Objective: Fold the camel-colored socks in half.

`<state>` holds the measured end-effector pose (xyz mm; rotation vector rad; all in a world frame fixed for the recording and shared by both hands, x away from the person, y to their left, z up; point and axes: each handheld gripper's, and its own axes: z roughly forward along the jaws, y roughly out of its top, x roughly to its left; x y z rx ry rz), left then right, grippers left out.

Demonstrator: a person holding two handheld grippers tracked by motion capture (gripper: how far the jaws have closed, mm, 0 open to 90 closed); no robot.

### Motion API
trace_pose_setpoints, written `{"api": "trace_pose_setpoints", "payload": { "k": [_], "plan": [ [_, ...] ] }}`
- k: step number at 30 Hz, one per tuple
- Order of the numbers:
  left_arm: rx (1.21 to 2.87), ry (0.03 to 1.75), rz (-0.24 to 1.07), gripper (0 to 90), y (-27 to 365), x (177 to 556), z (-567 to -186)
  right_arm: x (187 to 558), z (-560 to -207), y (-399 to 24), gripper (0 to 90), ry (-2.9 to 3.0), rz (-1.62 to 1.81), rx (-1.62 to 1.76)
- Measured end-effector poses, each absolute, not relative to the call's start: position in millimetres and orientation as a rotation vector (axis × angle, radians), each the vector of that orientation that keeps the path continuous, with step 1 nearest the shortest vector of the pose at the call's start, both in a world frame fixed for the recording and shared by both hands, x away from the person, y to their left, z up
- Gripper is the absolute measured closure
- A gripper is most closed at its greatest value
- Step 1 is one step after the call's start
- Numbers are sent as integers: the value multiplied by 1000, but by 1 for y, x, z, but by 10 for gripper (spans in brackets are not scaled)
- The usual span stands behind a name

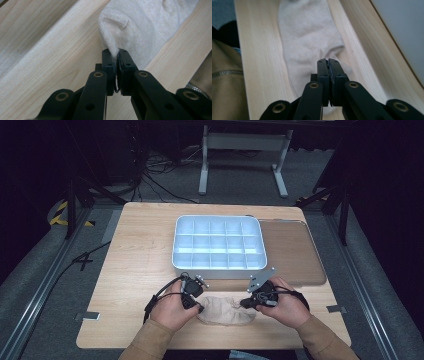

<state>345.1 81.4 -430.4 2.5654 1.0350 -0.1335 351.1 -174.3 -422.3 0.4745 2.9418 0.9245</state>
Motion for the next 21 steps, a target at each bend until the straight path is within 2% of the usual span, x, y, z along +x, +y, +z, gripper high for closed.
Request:
{"api": "trace_pose_setpoints", "payload": {
  "k": [11, 21],
  "plan": [
    [2537, 1023, -151, 855, 82, 341, -419, 340, -444, -142, 897, 2947, 1029, 426],
    [2497, 1020, -170, 855, 86, 341, -412, 345, -459, -142, 897, 2955, 978, 450]
  ]
}}
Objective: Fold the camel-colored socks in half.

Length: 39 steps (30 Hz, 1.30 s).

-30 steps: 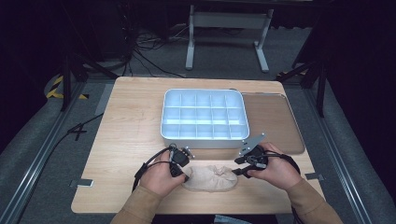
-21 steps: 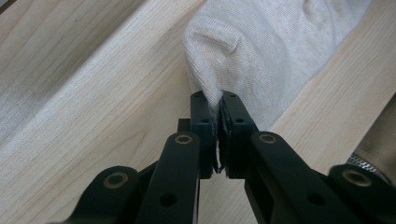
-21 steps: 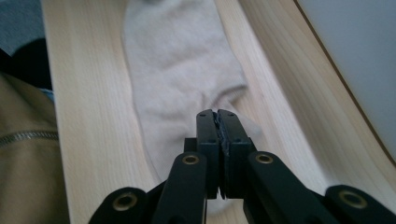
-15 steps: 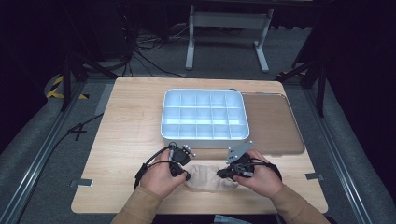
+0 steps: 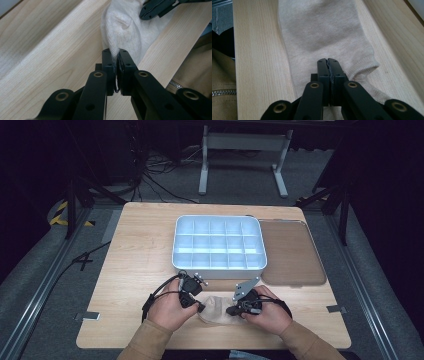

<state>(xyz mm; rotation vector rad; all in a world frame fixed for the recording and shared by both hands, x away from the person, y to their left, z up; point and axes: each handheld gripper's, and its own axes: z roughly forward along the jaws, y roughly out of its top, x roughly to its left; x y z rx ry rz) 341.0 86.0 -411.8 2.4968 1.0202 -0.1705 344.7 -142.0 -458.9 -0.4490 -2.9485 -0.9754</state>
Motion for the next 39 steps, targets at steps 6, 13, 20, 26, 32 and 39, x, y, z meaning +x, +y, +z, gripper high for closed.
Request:
{"api": "trace_pose_setpoints", "payload": {
  "k": [6, 13, 20, 26, 32, 39],
  "plan": [
    [2481, 1024, -174, 856, 85, 341, -405, 343, -459, -141, 897, -2960, -987, -428],
    [2472, 987, -173, 855, 75, 341, -394, 341, -462, -144, 896, -2953, -1036, -438],
    [2486, 989, -164, 855, 68, 343, -387, 340, -454, -159, 867, -2898, -1156, -480],
    [2499, 1033, -177, 855, 68, 348, -384, 343, -444, -194, 878, -2959, -1055, -628],
    [2518, 1015, -187, 854, 63, 350, -383, 339, -459, -191, 872, -2952, -1006, -617],
    [2532, 948, -175, 853, 44, 351, -384, 338, -461, -191, 884, -2978, -1024, -565]
  ]
}}
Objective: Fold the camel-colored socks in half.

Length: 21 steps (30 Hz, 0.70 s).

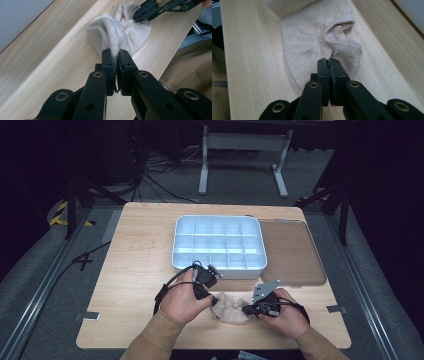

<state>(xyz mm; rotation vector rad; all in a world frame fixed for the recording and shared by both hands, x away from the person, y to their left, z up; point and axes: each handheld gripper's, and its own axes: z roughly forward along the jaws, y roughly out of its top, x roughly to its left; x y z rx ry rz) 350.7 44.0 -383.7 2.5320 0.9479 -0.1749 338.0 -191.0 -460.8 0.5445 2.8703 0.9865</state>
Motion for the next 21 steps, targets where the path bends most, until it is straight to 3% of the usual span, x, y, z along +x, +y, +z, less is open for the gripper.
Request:
{"api": "trace_pose_setpoints", "payload": {
  "k": [21],
  "plan": [
    [2571, 827, -191, 849, 6, 355, -392, 335, -464, -188, 886, 2848, 1035, 502]
  ]
}}
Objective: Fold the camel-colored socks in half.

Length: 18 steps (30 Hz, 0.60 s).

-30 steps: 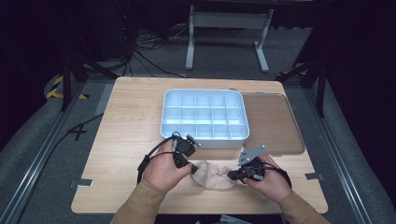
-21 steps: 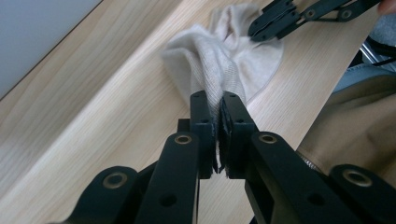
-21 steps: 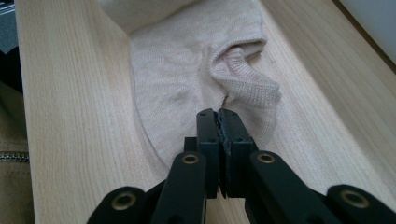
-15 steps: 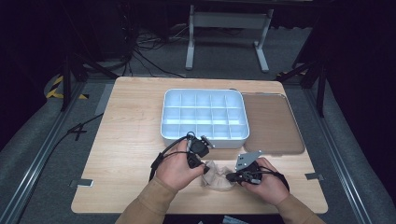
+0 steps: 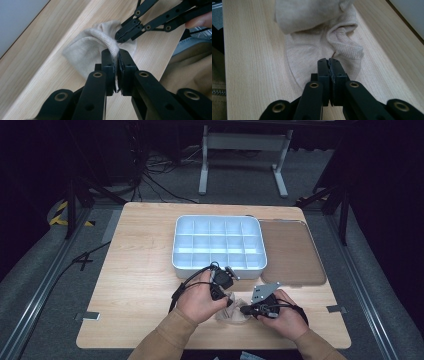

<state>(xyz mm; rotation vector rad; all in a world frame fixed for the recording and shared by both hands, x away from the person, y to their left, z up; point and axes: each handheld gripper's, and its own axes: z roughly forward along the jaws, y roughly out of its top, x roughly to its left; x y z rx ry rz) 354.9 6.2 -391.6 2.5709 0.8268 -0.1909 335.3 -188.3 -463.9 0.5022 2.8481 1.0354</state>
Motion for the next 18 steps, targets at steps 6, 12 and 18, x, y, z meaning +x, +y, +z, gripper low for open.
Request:
{"api": "trace_pose_setpoints", "payload": {
  "k": [6, 12, 18],
  "plan": [
    [2579, 808, -198, 848, -1, 355, -396, 335, -464, -188, 884, 2844, 1033, 510],
    [2598, 779, -231, 845, -11, 355, -406, 335, -464, -188, 882, 2841, 1036, 517],
    [2602, 780, -262, 844, -16, 356, -411, 335, -464, -188, 879, 2838, 1034, 521]
  ]
}}
